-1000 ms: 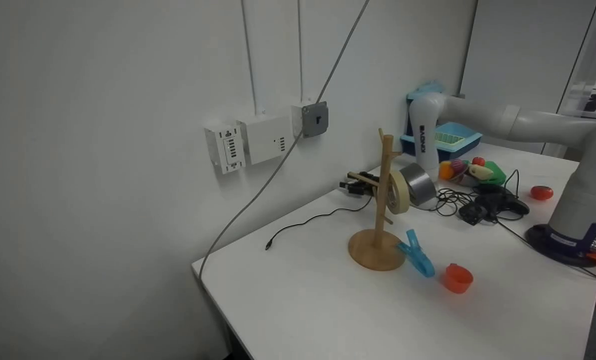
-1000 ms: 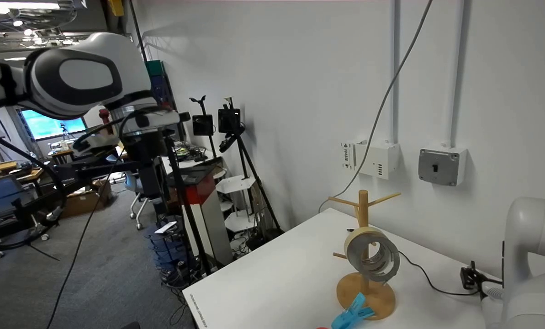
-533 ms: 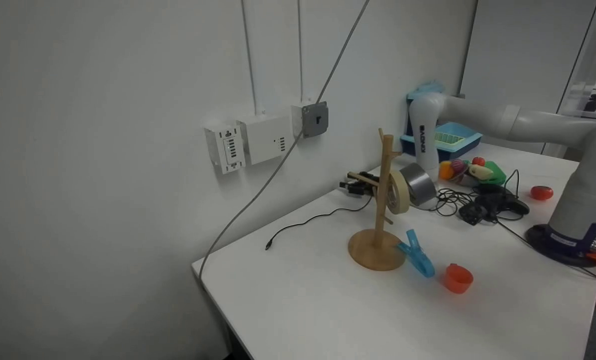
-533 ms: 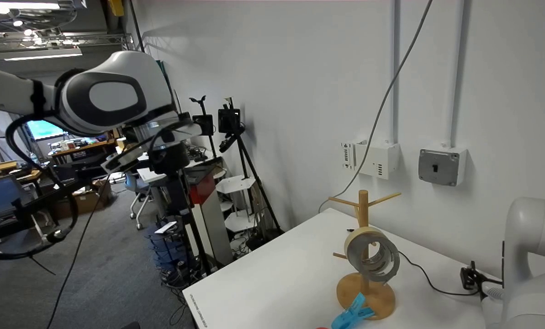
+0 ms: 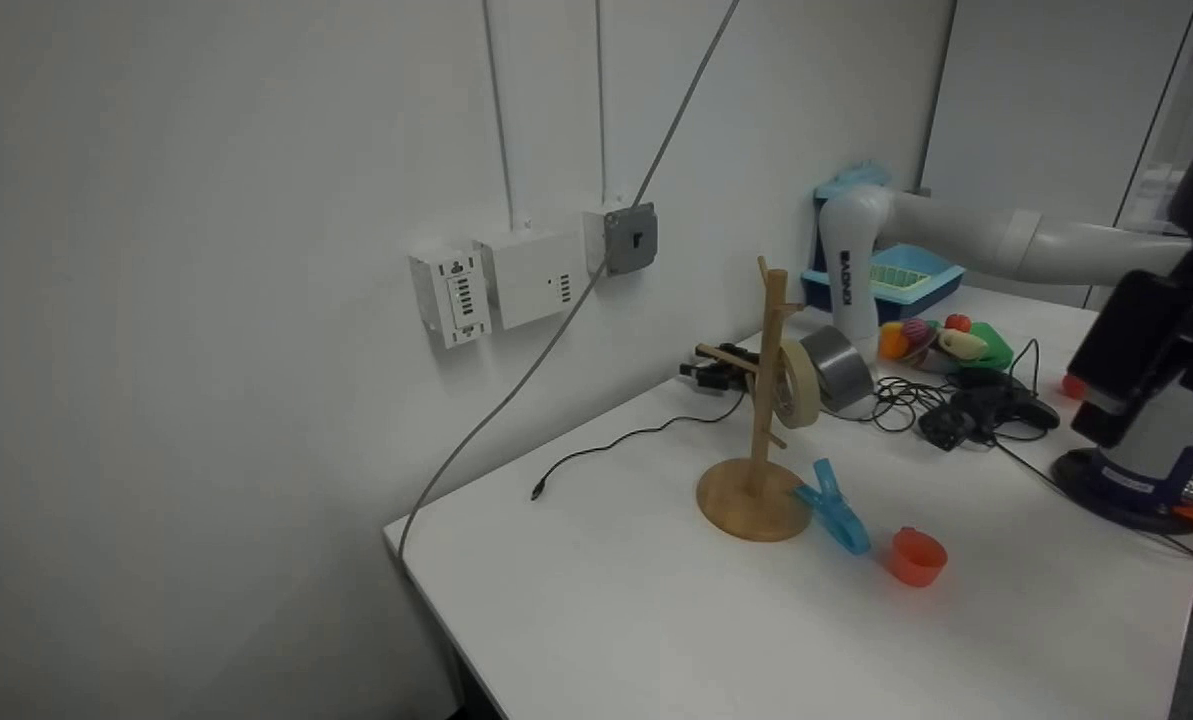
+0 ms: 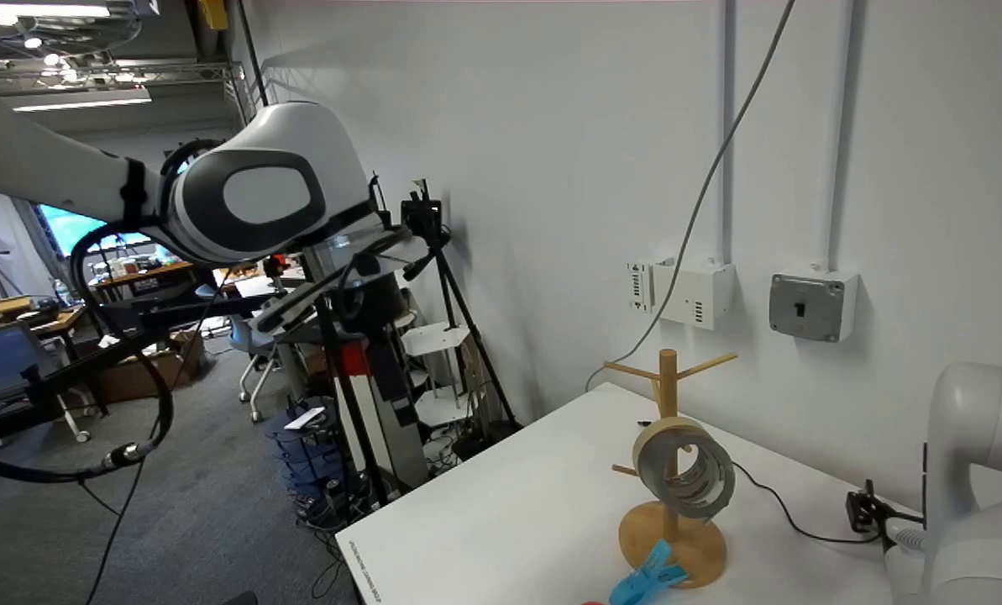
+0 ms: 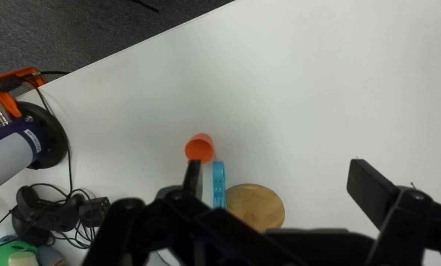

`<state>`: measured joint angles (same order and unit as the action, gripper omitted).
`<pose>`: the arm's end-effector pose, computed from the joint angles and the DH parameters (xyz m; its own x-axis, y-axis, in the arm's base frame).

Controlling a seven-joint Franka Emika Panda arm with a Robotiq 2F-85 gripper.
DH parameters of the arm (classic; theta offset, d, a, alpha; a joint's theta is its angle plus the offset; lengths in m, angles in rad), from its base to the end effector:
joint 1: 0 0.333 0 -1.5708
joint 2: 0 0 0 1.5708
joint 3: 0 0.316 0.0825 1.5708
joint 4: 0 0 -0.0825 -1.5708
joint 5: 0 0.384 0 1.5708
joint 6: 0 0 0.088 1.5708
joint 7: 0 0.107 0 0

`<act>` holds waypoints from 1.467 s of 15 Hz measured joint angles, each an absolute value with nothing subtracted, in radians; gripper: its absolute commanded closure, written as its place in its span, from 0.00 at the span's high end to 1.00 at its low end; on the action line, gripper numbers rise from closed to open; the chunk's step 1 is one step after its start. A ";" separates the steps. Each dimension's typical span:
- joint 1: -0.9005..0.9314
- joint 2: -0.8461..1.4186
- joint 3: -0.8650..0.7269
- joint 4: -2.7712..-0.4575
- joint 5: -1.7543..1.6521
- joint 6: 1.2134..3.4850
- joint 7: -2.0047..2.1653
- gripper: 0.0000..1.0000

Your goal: Hang the blue peg on the wooden stand

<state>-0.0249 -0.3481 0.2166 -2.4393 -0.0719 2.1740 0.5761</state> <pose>0.4334 0.0834 0.4362 0.9308 -0.3404 0.1329 -0.3519 -0.9331 0.0747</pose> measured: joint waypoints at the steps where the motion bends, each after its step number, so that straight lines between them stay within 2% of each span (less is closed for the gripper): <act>1: -0.027 -0.342 0.210 -2.433 -0.077 2.177 0.576 1.00; 11: -0.027 -0.321 0.204 -2.425 -0.079 2.177 0.577 1.00; 22: -0.029 -0.099 0.143 -2.393 -0.142 2.284 0.636 1.00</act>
<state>-0.0291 -0.0994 0.1429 -2.3929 -0.1418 2.2838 0.6364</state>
